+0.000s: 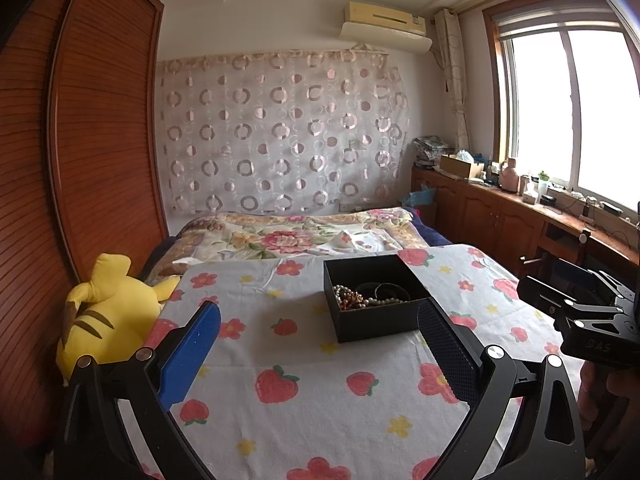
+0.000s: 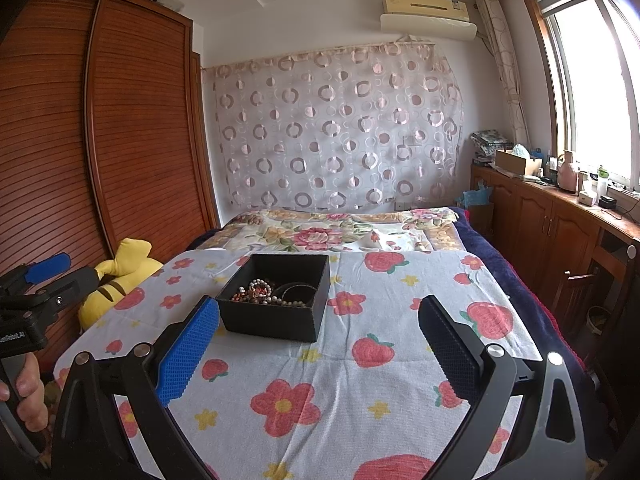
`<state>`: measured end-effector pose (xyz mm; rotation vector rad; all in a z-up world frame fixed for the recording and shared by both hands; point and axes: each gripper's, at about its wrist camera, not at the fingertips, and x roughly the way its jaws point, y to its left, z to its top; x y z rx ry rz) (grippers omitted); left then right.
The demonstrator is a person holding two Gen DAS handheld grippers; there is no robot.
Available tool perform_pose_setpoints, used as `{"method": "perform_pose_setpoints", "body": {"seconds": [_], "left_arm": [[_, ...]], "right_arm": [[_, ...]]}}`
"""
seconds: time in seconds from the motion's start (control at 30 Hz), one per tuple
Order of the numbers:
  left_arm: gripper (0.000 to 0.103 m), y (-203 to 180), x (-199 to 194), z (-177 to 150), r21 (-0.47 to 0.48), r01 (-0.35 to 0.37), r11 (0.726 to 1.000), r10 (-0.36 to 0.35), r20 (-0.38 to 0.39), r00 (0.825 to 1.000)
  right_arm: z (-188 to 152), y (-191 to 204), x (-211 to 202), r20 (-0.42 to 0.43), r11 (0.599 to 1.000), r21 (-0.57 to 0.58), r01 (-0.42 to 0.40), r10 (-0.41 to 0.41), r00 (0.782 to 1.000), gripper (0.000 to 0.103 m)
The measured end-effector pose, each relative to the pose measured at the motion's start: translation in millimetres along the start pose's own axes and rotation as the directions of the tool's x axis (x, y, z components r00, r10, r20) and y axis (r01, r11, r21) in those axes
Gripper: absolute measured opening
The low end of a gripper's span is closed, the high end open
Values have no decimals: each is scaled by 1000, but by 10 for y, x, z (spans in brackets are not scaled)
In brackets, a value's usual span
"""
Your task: Organize jewelry
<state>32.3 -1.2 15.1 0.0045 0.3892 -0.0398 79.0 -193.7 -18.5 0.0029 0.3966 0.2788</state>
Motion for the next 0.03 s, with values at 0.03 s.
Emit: {"method": "perform_pose_setpoints", "body": {"seconds": [0.03], "left_arm": [[95,5,4,-5,-1,-1,1000,1,0,1000]], "right_arm": [[1,1,0,-1,1000,0,0,0,1000,101]]}}
